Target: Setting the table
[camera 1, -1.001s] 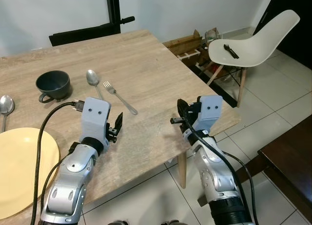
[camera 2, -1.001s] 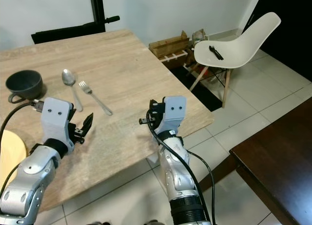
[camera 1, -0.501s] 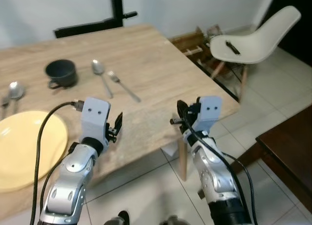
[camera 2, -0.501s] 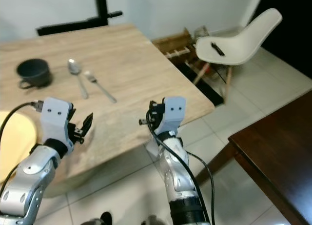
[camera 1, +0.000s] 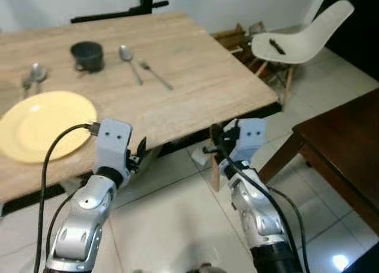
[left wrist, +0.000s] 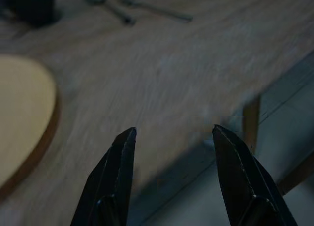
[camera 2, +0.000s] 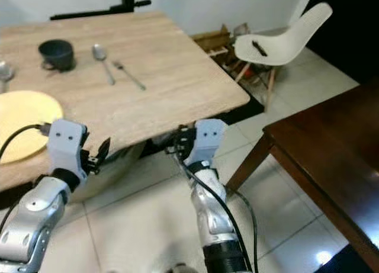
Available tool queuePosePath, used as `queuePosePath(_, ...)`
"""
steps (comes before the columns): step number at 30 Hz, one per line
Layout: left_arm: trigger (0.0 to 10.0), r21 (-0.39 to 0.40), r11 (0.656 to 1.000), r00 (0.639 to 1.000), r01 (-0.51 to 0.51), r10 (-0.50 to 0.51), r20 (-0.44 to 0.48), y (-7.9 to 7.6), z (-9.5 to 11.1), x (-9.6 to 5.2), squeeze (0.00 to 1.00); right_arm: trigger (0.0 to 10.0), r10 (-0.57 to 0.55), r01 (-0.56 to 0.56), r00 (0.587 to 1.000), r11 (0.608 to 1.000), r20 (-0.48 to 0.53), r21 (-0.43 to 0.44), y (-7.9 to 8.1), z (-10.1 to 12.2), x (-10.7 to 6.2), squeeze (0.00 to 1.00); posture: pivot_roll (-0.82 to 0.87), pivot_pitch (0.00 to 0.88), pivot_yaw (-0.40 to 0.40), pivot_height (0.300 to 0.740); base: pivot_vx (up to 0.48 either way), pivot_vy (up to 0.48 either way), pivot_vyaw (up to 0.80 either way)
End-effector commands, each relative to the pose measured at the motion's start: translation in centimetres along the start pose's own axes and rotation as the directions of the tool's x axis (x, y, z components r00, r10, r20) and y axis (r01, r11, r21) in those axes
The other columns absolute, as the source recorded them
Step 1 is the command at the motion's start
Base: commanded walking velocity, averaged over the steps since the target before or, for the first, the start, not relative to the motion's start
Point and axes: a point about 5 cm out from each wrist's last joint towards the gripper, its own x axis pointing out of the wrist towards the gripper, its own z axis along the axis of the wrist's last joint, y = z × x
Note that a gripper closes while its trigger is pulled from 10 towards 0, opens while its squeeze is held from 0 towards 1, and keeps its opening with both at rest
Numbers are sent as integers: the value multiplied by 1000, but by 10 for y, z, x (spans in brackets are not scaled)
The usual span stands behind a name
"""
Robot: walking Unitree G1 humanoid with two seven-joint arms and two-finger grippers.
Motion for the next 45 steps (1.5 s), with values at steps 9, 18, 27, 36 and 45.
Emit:
queuePosePath(9, 10000, -2, 1000, 1000, 17, -17, -22, -6, -5, 0, 0, 10000, -27, 26, 1000, 1000, -16, -6, -7, -3, -4, 0, 2, 32, 10, 740, -269, 0, 0)
queuePosePath(18, 10000, -14, 1000, 999, 25, -25, -29, -7, -5, 0, 0, 10000, -27, 27, 999, 1000, -19, -5, -7, -4, -4, 0, 2, 32, 13, 740, 0, 0, 0)
queuePosePath(27, 10000, -3, 1000, 999, 16, -16, -35, -6, -6, 1, 0, 10000, -28, 27, 999, 1000, -18, -3, -6, -4, -4, 0, 3, 30, 15, 740, 0, 0, 0)
queuePosePath(36, 10000, 6, 1000, 1000, 7, -7, -29, -3, -5, 2, 0, 10000, -29, 29, 999, 1000, -23, 9, -5, -5, -3, 0, 6, 25, 20, 740, 0, 0, -89)
queuePosePath(45, 10000, 11, 1000, 999, 11, -10, -30, -3, -5, 2, 0, 10000, -29, 30, 999, 999, -25, 20, -5, -5, -2, 0, 7, 24, 23, 740, 0, 0, -800)
